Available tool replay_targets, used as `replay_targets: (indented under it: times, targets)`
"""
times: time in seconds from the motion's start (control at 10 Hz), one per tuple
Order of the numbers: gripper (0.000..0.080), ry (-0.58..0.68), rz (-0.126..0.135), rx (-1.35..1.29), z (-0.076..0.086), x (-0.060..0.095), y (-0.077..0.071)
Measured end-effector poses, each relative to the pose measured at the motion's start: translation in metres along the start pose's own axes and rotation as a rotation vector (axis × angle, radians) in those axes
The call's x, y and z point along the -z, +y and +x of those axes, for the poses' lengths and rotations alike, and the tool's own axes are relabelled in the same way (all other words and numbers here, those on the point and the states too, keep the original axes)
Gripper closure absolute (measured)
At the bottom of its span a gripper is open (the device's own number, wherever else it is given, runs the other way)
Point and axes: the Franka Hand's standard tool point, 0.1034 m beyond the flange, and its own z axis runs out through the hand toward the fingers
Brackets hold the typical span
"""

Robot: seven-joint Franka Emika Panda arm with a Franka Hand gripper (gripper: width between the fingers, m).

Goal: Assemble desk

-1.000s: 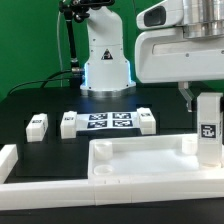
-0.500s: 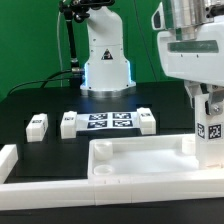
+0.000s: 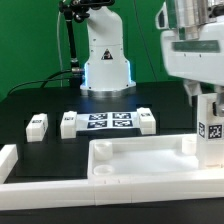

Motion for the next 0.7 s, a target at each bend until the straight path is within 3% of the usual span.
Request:
replay_targets:
  times: [0.1,0.2,0.6,0.7]
  targets:
    - [0.0213,-0.005,-0.02,0.172,-0.0028,0.0004,-0.0023]
    - [0.0163,-0.007,-0.018,0.292,-0.0068,-0.0027,-0.0022]
    - [0.015,-0.008,-0.018,0.534,-0.0044,-0.0025,-0.0017]
    - [0.015,0.01,-0.05,0.757,-0.004,-0.0017,-0.0015]
